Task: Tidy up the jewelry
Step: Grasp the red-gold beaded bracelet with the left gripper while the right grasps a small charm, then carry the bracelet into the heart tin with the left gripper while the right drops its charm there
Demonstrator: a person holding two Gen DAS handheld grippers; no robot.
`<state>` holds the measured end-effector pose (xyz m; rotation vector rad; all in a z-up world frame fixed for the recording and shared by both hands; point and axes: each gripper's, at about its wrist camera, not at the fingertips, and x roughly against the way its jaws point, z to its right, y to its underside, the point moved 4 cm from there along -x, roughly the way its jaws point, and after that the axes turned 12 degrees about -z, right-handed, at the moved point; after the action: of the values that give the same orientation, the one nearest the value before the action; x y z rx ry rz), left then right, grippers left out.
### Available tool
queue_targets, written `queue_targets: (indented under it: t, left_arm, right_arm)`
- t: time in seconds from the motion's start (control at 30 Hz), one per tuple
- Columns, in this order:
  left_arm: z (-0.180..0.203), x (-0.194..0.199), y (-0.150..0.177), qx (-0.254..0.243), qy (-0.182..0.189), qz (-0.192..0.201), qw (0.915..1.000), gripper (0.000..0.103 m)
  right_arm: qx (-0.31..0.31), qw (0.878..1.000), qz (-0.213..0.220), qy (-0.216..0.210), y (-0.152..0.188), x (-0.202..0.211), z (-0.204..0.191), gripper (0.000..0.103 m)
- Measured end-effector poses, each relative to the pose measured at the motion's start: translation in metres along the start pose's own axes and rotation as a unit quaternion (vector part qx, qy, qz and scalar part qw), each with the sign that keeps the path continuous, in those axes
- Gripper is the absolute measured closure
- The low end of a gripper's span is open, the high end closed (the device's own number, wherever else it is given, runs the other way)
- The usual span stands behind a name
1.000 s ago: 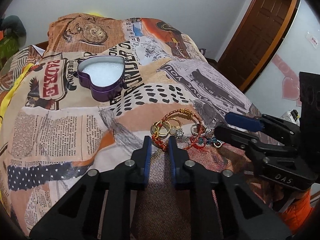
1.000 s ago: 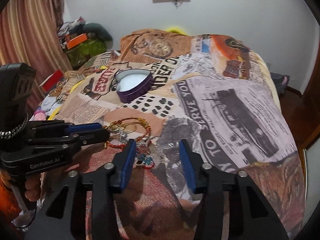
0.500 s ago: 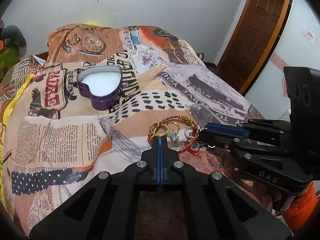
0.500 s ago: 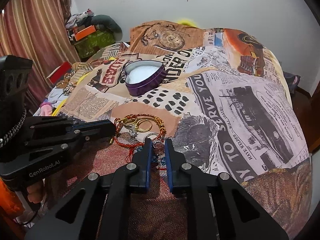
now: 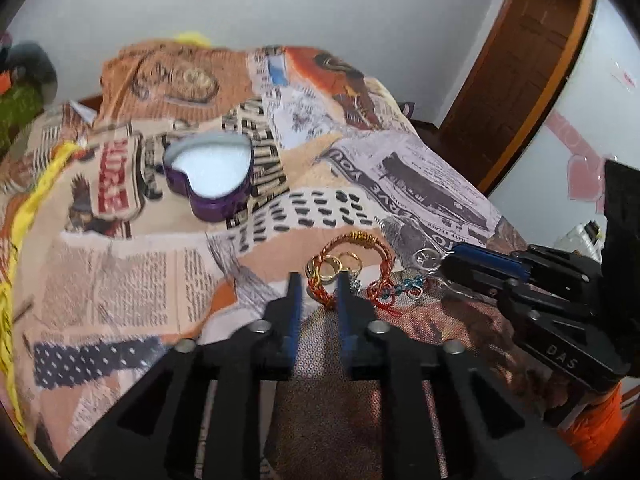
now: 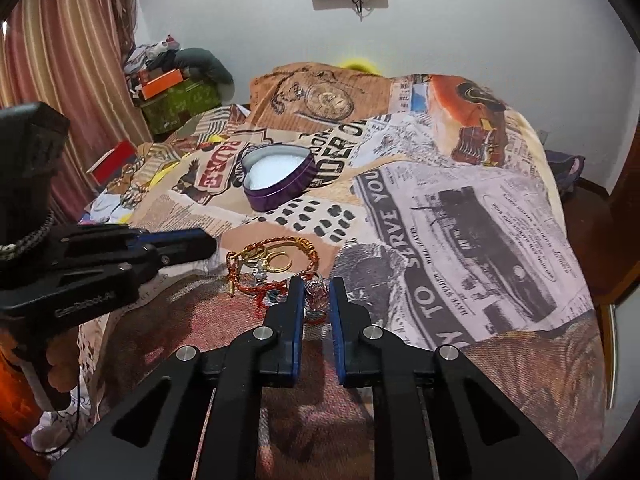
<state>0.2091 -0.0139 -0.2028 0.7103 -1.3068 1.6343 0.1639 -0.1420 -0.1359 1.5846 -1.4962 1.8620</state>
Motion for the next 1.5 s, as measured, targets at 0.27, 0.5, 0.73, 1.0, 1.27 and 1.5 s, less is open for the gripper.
queue_targets:
  t: [0.27,0.5,0.73,1.0,1.27,1.5]
  left_arm:
    - [0.009,-0.02,0.001,-0.012,-0.037,-0.017,0.9991,0.079]
    - [0.01,-0.027,0.003,-0.023,-0.073,-0.005,0.9971,0.096]
    - [0.018,-0.015,0.002,-0.04,-0.068,0.011,0.9968,0.099]
    - [0.025,0.021,-0.011,-0.055,-0.065,0.064,0.9943,0.099]
    - [0.008,0.051,-0.03,-0.045,-0.07,0.106,0.9909,0.099]
    - [-0.022,0.069,-0.051,-0.027,-0.082,0.132,0.9875,0.099]
  right_arm:
    - [-0.016,1.0,0.011,0.006,0.006,0.007,0.012,0.092]
    - [-0.022,0.999,0.021,0.009,0.009,0.014,0.018,0.092]
    - [-0.027,0.999,0.029,0.011,0.008,0.02,0.02,0.092]
    - [-0.02,0.999,0.047,0.017,-0.003,0.031,0.014,0.092]
    - [-0.004,0.997,0.069,0.023,-0.026,0.039,0.0,0.092]
    - [0.013,0.996,0.083,0.029,-0.049,0.04,-0.013,0.092]
